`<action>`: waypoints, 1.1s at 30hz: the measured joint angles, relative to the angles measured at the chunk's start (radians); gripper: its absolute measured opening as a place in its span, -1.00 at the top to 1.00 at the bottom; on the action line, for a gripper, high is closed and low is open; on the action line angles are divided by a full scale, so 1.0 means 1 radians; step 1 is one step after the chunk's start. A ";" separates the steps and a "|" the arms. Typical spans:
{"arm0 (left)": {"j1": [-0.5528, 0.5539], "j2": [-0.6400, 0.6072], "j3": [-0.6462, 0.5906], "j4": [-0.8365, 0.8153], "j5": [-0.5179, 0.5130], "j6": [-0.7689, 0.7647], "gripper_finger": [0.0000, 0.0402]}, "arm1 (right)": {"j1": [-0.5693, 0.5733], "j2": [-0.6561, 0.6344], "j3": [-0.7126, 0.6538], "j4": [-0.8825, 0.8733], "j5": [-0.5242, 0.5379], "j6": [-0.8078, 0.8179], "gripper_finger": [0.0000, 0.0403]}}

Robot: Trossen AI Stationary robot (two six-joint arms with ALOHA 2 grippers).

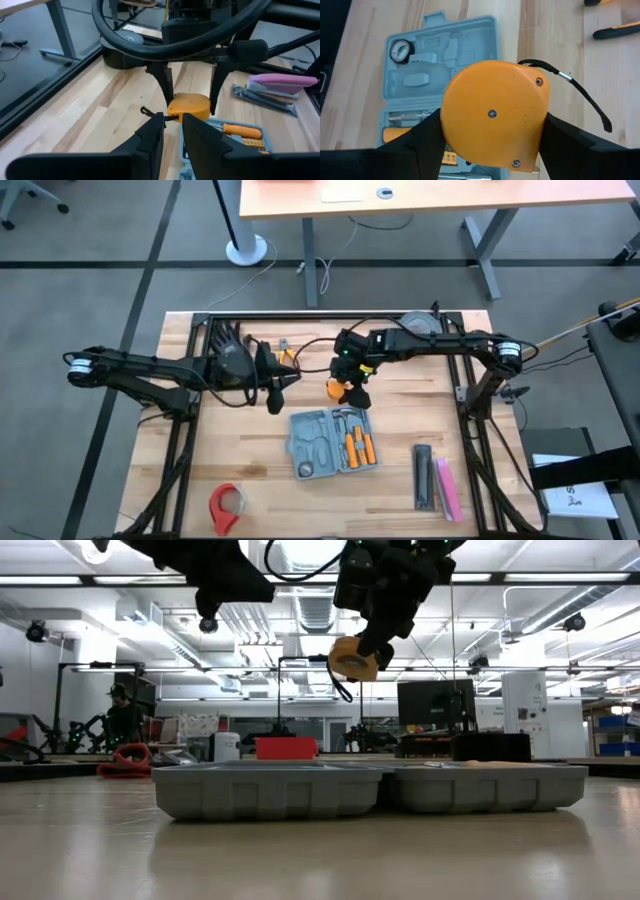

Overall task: Prefit tool cases
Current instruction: Put the tape measure into the gray tool box

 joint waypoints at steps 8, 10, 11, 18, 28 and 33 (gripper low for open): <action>-0.004 0.031 0.000 -0.006 0.137 0.109 0.62 | 0.015 -0.007 0.000 0.006 -0.028 0.000 -0.23; -0.014 0.055 -0.001 -0.012 0.139 0.166 0.62 | 0.016 -0.007 0.000 0.014 -0.071 0.002 -0.21; -0.020 0.073 -0.001 -0.013 0.138 0.201 0.62 | 0.015 -0.007 0.000 0.021 -0.094 0.007 -0.21; -0.071 0.209 0.009 0.019 0.126 0.383 0.59 | 0.017 -0.008 0.000 0.062 -0.189 0.036 -0.26; -0.124 0.294 0.131 -0.050 -0.019 0.476 0.55 | 0.017 -0.008 0.000 0.077 -0.260 0.056 -0.25; -0.157 0.309 0.161 -0.067 -0.081 0.527 0.54 | 0.017 -0.008 0.000 0.079 -0.261 0.056 -0.25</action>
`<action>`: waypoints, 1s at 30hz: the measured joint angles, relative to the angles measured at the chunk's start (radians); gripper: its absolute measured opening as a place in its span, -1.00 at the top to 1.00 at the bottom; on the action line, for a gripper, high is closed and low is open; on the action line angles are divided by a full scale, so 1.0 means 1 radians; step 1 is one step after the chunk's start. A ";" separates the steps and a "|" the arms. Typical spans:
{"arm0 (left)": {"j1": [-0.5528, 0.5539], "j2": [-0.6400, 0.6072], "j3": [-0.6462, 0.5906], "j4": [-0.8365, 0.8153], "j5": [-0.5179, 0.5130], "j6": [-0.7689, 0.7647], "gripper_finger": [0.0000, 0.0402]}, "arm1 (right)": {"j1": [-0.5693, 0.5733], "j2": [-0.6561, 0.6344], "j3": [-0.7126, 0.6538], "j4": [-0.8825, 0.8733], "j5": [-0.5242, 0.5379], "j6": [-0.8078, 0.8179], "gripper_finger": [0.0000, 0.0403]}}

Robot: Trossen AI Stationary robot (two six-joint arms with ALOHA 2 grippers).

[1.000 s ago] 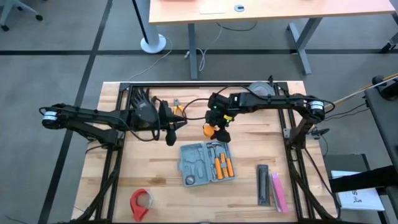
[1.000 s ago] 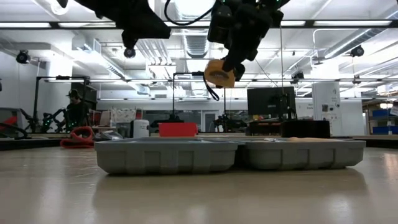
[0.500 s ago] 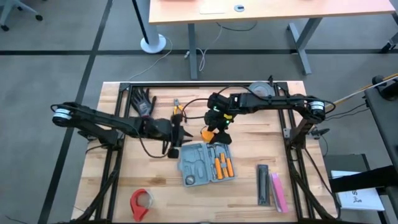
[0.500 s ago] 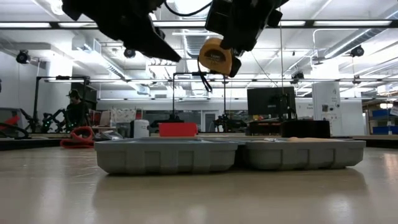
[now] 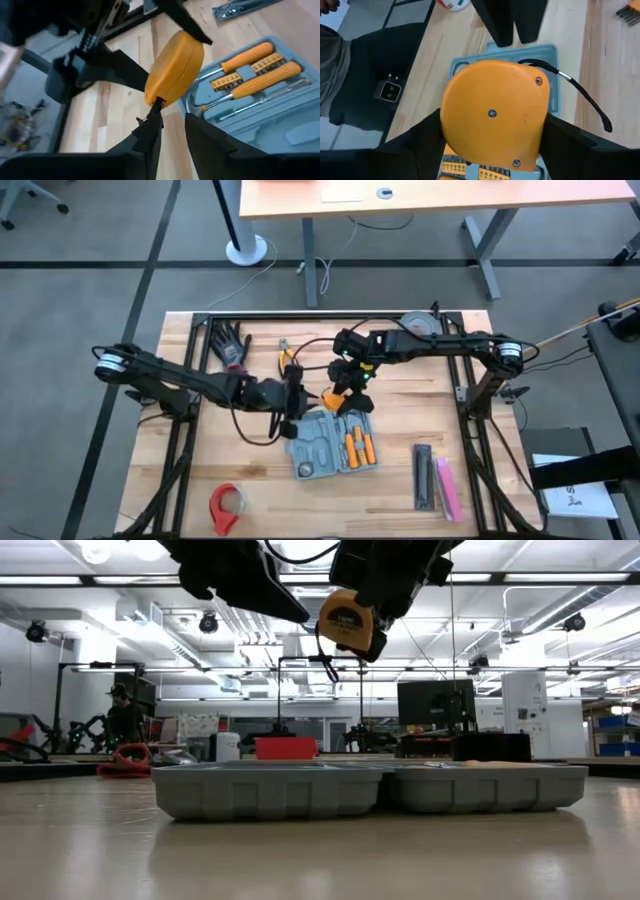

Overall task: Prefit tool cases
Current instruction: Put the tape measure into the gray tool box

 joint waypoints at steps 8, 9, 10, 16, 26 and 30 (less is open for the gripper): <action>-0.048 0.006 0.006 0.025 -0.106 0.084 0.34 | 0.000 0.000 0.000 0.032 -0.032 0.011 -0.25; -0.053 0.010 0.006 0.025 -0.117 0.088 0.31 | 0.000 0.000 0.000 0.036 -0.033 0.014 -0.26; -0.055 0.015 0.006 0.026 -0.126 0.089 0.27 | 0.000 0.000 0.000 0.038 -0.033 0.016 -0.26; -0.060 0.018 0.006 0.072 -0.138 0.099 0.09 | 0.002 0.000 0.000 0.063 -0.033 0.033 -0.22; -0.064 0.038 0.005 0.131 -0.132 0.135 0.06 | 0.022 0.000 0.000 0.128 -0.033 0.055 -0.26; -0.065 0.057 0.005 0.165 -0.100 0.159 0.09 | 0.032 0.000 0.000 0.134 -0.033 0.055 -0.22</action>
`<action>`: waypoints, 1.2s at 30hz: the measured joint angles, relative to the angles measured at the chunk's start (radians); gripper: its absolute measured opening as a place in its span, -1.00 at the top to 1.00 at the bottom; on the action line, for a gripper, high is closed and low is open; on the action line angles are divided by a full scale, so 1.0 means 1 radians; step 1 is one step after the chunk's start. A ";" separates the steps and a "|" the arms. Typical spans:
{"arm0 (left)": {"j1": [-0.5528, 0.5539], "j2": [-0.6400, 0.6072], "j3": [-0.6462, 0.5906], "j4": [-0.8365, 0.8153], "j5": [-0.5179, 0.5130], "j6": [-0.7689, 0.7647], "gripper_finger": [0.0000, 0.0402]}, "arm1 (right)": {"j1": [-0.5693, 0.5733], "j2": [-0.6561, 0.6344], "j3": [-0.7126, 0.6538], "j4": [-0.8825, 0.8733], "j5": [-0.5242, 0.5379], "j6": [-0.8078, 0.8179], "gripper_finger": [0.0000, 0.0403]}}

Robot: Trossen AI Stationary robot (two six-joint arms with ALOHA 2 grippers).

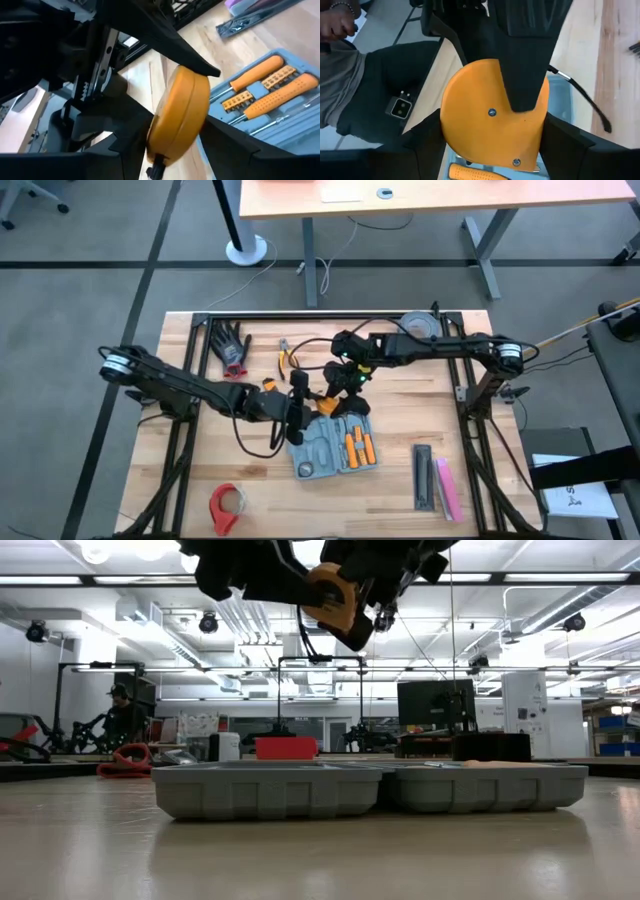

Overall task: Prefit tool cases
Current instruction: Put the tape measure into the gray tool box

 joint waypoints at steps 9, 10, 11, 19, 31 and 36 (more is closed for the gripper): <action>-0.004 0.008 0.013 0.052 0.082 -0.002 0.22 | 0.019 0.000 0.000 0.002 -0.030 0.004 -0.26; -0.005 0.008 0.018 0.050 0.096 -0.004 0.25 | 0.020 0.000 0.000 0.004 -0.035 0.004 -0.26; -0.005 0.011 0.026 0.049 0.107 -0.004 0.28 | 0.020 0.000 0.000 0.004 -0.040 0.004 -0.25; -0.006 0.014 0.031 0.052 0.124 -0.040 0.57 | 0.025 0.000 -0.001 0.026 -0.075 0.042 -0.36; -0.007 0.013 0.033 0.020 0.152 -0.186 0.60 | 0.004 -0.019 -0.001 0.024 -0.068 0.030 -0.56; -0.007 0.007 0.033 -0.029 0.156 -0.284 0.60 | -0.043 -0.063 0.000 -0.096 -0.057 -0.001 -0.54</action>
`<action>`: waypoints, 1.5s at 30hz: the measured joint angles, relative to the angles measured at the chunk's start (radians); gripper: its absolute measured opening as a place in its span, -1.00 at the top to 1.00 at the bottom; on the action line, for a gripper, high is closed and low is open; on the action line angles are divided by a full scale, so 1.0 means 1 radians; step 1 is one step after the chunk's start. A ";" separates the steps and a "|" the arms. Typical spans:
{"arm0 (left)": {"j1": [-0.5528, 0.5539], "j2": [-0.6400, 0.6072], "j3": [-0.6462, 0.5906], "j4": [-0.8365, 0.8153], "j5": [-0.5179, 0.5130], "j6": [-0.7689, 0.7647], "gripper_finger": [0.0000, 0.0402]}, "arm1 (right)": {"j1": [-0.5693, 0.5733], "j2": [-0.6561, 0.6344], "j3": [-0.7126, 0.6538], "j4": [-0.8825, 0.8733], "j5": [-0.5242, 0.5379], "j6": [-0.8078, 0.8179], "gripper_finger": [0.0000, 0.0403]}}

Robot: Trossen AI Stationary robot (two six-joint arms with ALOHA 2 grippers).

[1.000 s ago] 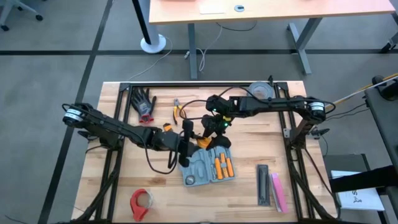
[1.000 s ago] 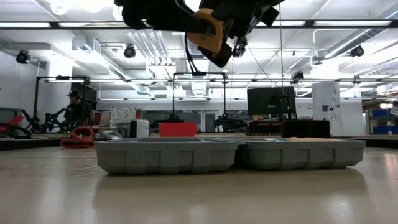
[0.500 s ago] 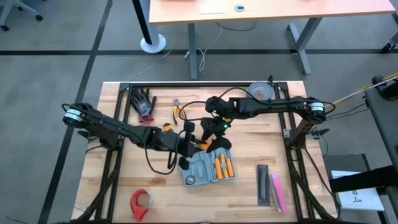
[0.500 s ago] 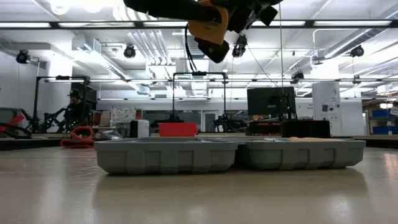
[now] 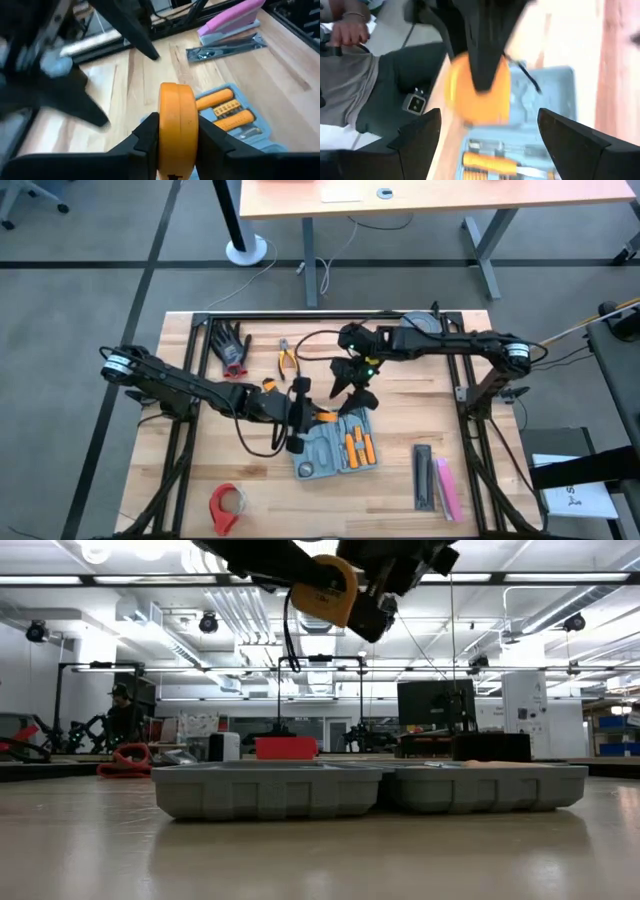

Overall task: Prefit tool cases
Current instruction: Put the tape measure into the gray tool box

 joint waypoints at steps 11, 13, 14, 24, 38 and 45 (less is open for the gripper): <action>0.001 -0.006 -0.001 -0.061 0.038 -0.315 0.56 | -0.021 -0.053 0.000 -0.258 0.361 -0.014 -0.37; 0.002 -0.006 -0.008 -0.061 0.052 -0.377 0.56 | -0.021 -0.054 0.000 -0.301 0.468 0.012 -0.34; 0.002 -0.006 -0.010 -0.068 0.053 -0.405 0.55 | -0.021 -0.054 -0.001 -0.328 0.535 0.029 -0.33; 0.006 -0.004 -0.106 0.031 0.071 -0.576 0.55 | -0.013 -0.054 -0.022 -0.454 0.834 0.188 -0.22; 0.029 -0.003 -0.334 0.443 0.032 -0.699 0.55 | 0.100 -0.055 -0.077 -0.454 0.891 0.356 -0.08; 0.029 -0.002 -0.384 0.495 0.013 -0.780 0.55 | 0.191 -0.062 -0.078 -0.403 1.034 0.408 -0.03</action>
